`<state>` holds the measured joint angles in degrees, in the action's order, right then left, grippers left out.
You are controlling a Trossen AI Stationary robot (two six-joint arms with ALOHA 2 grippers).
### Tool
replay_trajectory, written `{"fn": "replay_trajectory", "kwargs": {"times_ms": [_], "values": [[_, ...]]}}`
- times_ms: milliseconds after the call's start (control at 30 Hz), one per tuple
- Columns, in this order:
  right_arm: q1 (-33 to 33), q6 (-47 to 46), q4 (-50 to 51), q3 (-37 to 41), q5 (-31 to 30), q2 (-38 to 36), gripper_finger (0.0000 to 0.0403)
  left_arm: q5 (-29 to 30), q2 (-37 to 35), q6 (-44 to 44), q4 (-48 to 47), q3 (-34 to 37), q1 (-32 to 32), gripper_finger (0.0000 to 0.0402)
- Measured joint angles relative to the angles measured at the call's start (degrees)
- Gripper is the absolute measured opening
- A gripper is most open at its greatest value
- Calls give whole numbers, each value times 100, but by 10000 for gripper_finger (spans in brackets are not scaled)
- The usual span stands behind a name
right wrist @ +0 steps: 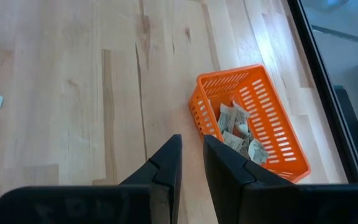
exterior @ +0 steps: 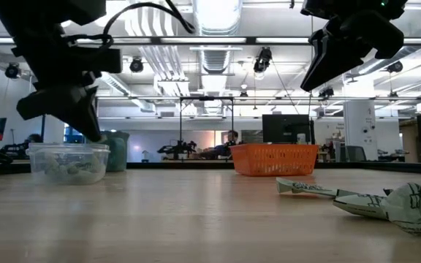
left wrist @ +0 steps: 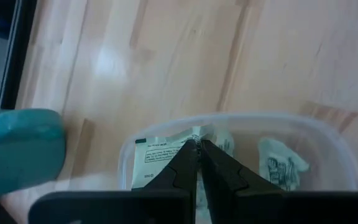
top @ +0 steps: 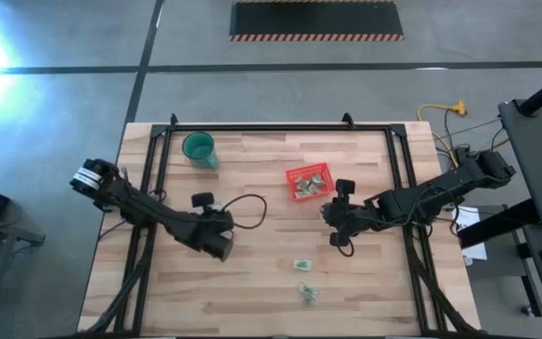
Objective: Pick and place items into bin
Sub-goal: Put the light green stevia packet into the transparent container
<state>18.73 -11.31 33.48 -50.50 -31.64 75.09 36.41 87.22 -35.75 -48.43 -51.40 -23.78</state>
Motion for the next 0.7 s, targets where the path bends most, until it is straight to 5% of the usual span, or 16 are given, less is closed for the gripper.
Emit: {"fn": "replay_trajectory", "kwargs": {"times_ms": [433, 700], "values": [[-3, 103, -144, 7, 2, 0, 57, -236, -120, -592, -19, 206, -27, 4], [-3, 105, -149, 17, 2, 0, 57, -214, -118, -668, -1, 212, -27, 73]]}}
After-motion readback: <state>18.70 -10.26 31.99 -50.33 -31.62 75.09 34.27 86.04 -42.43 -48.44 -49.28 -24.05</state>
